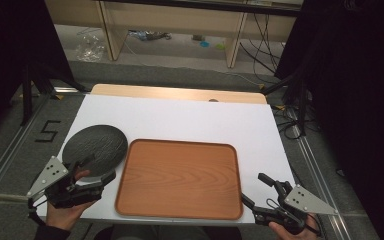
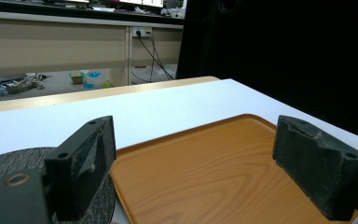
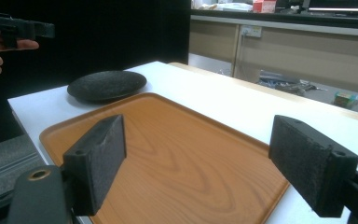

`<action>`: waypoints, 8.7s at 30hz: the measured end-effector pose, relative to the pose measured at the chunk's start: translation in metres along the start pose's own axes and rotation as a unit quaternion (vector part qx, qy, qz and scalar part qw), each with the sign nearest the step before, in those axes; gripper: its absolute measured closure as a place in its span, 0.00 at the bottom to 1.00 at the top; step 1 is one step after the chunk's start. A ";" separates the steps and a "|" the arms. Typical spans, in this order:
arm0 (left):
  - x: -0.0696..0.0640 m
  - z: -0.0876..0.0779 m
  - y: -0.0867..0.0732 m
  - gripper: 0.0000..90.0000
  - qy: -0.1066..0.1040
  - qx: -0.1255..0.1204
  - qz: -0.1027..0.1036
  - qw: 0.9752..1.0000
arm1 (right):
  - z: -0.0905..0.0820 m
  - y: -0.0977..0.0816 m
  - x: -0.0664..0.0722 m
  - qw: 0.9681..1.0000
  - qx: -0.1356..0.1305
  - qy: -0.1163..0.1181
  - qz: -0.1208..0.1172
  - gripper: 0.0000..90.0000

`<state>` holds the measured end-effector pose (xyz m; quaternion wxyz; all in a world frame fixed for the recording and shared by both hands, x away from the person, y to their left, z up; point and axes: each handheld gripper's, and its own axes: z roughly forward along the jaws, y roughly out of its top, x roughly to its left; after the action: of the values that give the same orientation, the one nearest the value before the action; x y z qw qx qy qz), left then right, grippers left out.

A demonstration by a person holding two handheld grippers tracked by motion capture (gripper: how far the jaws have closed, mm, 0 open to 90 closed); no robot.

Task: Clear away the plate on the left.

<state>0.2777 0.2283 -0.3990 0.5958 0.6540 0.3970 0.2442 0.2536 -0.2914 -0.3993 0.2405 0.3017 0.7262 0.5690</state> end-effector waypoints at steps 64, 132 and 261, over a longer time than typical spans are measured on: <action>0.144 -0.019 -0.050 0.21 0.184 0.052 -0.343 0.920 | 0.001 0.000 0.001 1.000 -0.002 0.007 -0.001 0.23; 0.164 0.016 -0.082 0.37 0.135 0.086 -0.516 0.842 | 0.000 0.001 0.002 1.000 0.003 0.010 0.003 0.23; 0.083 0.052 -0.069 0.93 -0.032 0.049 -0.551 0.833 | 0.001 0.000 -0.001 1.000 -0.023 0.014 0.003 0.23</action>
<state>0.3500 0.2629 -0.4881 0.6110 0.3631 0.6837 -0.1654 0.2552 -0.2915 -0.3991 0.2352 0.2903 0.7155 0.5903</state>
